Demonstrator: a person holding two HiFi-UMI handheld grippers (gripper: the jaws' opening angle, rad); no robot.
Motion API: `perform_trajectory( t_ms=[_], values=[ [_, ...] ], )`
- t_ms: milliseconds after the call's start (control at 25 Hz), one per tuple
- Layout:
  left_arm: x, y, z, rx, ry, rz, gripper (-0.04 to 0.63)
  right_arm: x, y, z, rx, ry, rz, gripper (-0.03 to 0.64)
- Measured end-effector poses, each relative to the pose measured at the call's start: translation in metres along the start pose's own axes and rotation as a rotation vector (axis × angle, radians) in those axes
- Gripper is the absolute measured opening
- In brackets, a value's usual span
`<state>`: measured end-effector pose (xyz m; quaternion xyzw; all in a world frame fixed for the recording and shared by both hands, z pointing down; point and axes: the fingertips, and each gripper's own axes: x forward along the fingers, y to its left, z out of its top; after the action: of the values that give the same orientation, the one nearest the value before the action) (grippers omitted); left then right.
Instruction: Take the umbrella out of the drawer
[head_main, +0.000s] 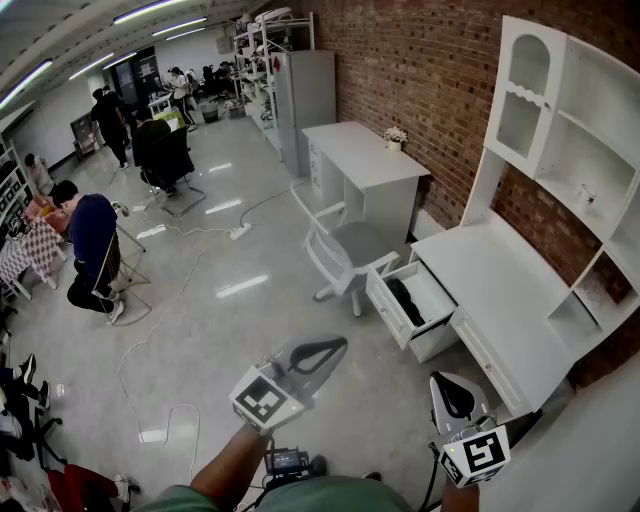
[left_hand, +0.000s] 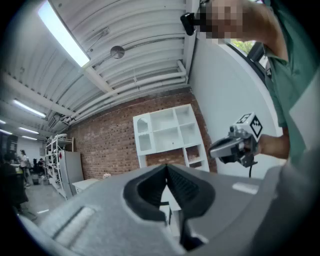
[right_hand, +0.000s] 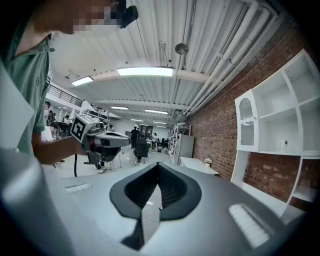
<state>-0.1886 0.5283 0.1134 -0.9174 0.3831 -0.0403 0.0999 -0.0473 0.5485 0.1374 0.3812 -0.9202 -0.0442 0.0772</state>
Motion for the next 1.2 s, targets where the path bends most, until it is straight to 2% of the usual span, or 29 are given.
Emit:
perform_trajectory(
  t_ms=[360,560,1200],
  values=[
    [0.013,0.005,-0.014,-0.037,-0.01,-0.002,0.003,0.011,-0.012,-0.014,0.0,0.003,-0.014,0.006],
    [0.019,0.013,-0.024,-0.039,-0.001,-0.027,0.003,0.018,-0.013,-0.011,0.04,-0.032,-0.017,0.006],
    [0.035,0.049,-0.045,-0.066,-0.028,-0.158,0.003,0.05,-0.018,-0.017,0.068,0.014,-0.166,0.006]
  ],
)
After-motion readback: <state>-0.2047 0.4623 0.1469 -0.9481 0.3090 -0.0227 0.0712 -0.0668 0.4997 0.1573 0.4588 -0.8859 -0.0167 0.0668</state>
